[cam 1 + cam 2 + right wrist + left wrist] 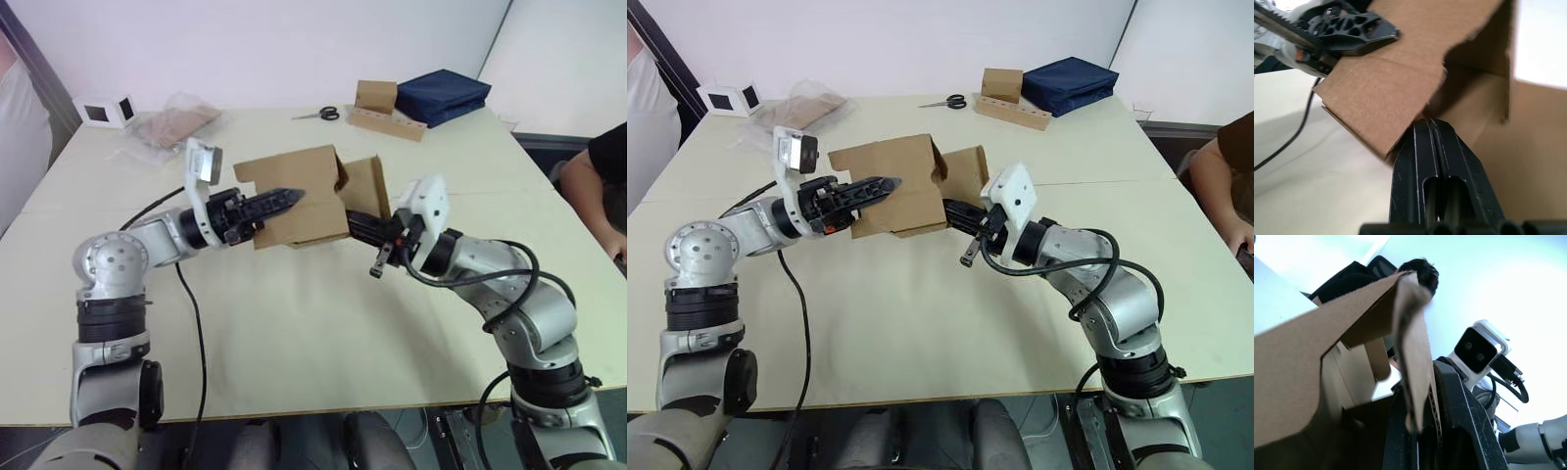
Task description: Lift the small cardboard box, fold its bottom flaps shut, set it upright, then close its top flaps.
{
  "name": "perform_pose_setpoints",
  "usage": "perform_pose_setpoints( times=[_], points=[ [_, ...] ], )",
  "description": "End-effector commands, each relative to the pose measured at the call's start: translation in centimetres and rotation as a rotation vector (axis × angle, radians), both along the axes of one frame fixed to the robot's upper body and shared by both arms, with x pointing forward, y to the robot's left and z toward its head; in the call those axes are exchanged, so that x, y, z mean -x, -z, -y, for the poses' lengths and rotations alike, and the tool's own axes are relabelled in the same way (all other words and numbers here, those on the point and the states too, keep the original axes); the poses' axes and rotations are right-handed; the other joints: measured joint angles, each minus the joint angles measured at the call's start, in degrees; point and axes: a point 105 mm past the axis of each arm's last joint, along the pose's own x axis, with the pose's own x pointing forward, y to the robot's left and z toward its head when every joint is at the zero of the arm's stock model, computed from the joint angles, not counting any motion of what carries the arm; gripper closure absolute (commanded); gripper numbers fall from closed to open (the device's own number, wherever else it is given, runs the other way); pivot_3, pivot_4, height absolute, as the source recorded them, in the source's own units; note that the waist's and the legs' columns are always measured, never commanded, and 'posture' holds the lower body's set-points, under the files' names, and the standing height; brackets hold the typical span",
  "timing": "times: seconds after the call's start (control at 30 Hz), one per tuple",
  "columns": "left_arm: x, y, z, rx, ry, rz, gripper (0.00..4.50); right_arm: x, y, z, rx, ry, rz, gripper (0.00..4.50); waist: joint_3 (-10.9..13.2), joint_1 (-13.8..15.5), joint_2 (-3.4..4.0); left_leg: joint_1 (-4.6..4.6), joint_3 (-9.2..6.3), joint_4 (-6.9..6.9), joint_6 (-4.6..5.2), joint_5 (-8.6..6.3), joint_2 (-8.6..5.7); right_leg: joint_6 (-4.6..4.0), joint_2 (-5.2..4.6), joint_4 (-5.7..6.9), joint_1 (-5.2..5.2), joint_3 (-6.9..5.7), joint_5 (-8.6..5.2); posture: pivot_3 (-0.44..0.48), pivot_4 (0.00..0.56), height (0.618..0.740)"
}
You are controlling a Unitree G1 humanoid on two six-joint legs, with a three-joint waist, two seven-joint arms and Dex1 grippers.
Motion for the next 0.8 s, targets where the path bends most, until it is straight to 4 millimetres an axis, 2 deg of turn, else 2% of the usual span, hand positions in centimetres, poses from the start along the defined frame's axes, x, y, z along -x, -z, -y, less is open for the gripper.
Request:
perform_pose_setpoints(
  times=[0.03, 0.27, 0.4, 0.5, 0.63, 0.7, 0.8],
  points=[
    [1.0, -1.9, 0.1, 0.018, 0.026, 0.079, 4.42, 0.9, -1.5, -0.6, -0.006, -0.05, 0.069, 4.5, 0.0, -0.01, 0.0, 0.0, 0.0, 0.0, 0.0, 0.0, 0.0, 0.0, 0.0, 0.0, 0.0, 0.0, 0.0, 0.0, 0.15, 0.74],
    [1.9, -2.2, -0.7, 0.006, 0.032, 0.085, 4.42, 1.8, -4.1, 3.1, -0.029, -0.045, 0.063, 4.5, 0.01, 0.1, 0.0, 0.0, -0.01, 0.0, 0.0, 0.0, -0.01, 0.0, -0.02, -0.01, 0.01, 0.0, 0.0, 0.0, 0.15, 0.74],
    [2.7, -2.5, -1.0, -0.009, 0.058, 0.091, 4.42, 1.6, -6.4, 6.1, -0.136, -0.022, 0.006, 4.5, 0.01, -0.01, 0.0, 0.0, 0.0, 0.0, 0.01, 0.0, 0.0, 0.0, -0.01, 0.0, 0.02, 0.0, 0.0, 0.0, 0.15, 0.74],
    [3.0, -2.6, -1.1, -0.015, 0.071, 0.091, 4.5, 1.0, -7.2, 7.6, -0.18, 0.012, -0.014, 3.75, 0.01, 0.02, 0.0, 0.01, 0.0, -0.01, 0.01, -0.01, 0.0, 0.0, 0.0, -0.01, 0.03, 0.0, 0.0, 0.0, 0.15, 0.74],
    [3.4, -2.8, -1.0, -0.01, 0.091, 0.094, 4.5, -0.9, -7.1, 10.3, -0.329, 0.055, -0.122, 2.08, 0.01, 0.03, -0.01, 0.01, 0.02, -0.01, 0.01, -0.01, 0.0, 0.0, 0.0, -0.02, 0.03, 0.01, 0.0, 0.0, 0.15, 0.74],
    [3.7, -3.0, -0.9, -0.007, 0.108, 0.099, 4.5, -1.9, -6.1, 10.9, -0.381, 0.063, -0.189, 1.27, 0.01, 0.02, 0.0, 0.01, 0.03, 0.0, 0.01, -0.01, 0.0, 0.0, 0.0, -0.02, 0.03, 0.0, 0.0, 0.0, 0.15, 0.74],
    [3.9, -3.2, -0.8, -0.002, 0.12, 0.102, 4.5, -2.6, -4.4, 10.2, -0.358, 0.057, -0.248, 0.17, 0.02, -0.02, 0.01, 0.01, 0.04, -0.01, 0.02, -0.01, 0.0, 0.0, 0.0, -0.02, 0.02, 0.01, 0.0, 0.0, 0.15, 0.74]
  ],
)
